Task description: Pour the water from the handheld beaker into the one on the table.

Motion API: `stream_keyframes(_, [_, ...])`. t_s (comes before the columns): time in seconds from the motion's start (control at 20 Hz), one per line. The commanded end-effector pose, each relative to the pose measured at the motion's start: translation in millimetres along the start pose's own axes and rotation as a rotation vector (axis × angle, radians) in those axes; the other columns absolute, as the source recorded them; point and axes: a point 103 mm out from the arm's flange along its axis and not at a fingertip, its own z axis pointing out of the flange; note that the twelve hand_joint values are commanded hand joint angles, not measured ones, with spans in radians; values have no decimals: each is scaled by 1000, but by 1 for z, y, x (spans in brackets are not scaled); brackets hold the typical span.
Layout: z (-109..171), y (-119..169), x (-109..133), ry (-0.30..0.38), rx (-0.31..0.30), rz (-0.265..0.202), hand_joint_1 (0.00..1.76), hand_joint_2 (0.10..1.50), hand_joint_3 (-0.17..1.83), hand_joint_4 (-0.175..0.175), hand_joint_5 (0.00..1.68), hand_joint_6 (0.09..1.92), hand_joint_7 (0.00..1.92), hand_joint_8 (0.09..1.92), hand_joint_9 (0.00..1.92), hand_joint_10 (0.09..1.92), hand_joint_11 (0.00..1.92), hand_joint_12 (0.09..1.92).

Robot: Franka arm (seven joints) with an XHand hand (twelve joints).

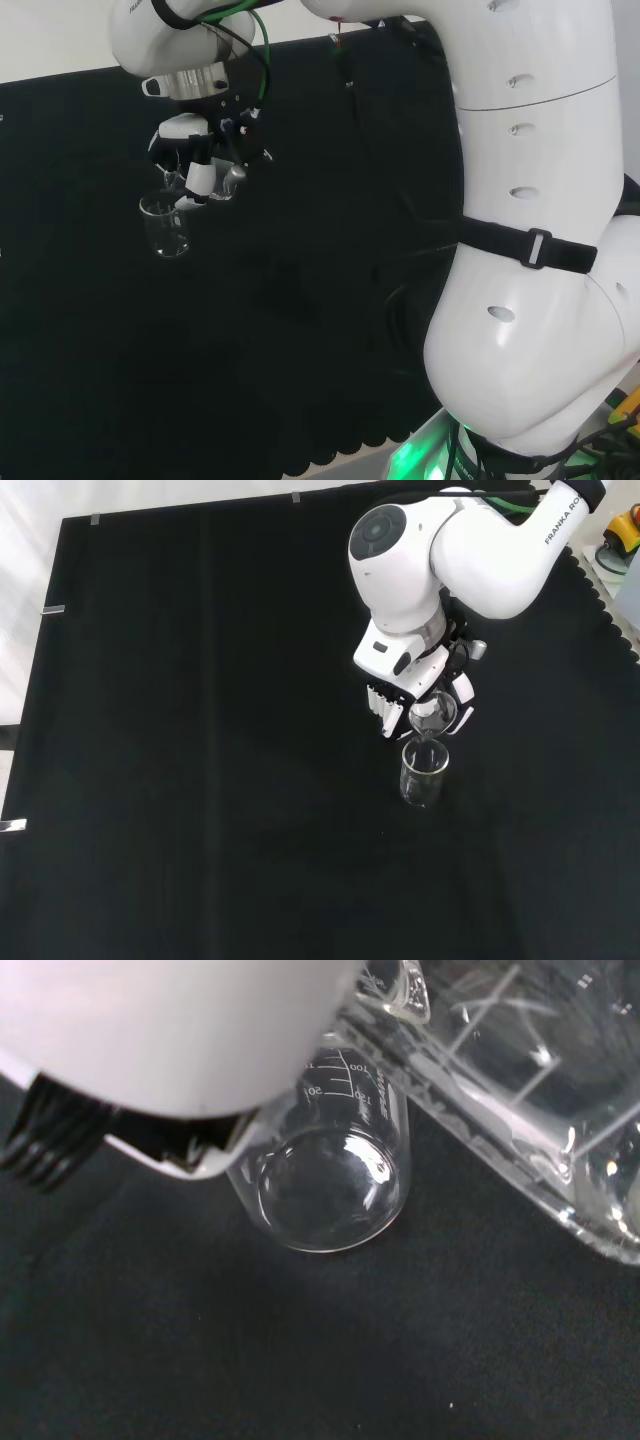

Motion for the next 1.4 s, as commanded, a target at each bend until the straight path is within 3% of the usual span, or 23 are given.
stream_keyframes(0.05, [0, 0, 1, -25, 38, 5, 1393, 510, 1149, -175, 756, 1920, 1451, 1920, 1524, 1456, 1190, 1275])
stream_keyframes(0.55, [-2, 5, 7, -74, 117, 12, 1392, 510, 1150, -175, 762, 1920, 1452, 1920, 1525, 1455, 1192, 1273])
stream_keyframes(1.4, [-3, 7, 10, -148, 179, 36, 1393, 508, 1151, -175, 773, 1920, 1455, 1920, 1529, 1455, 1200, 1269])
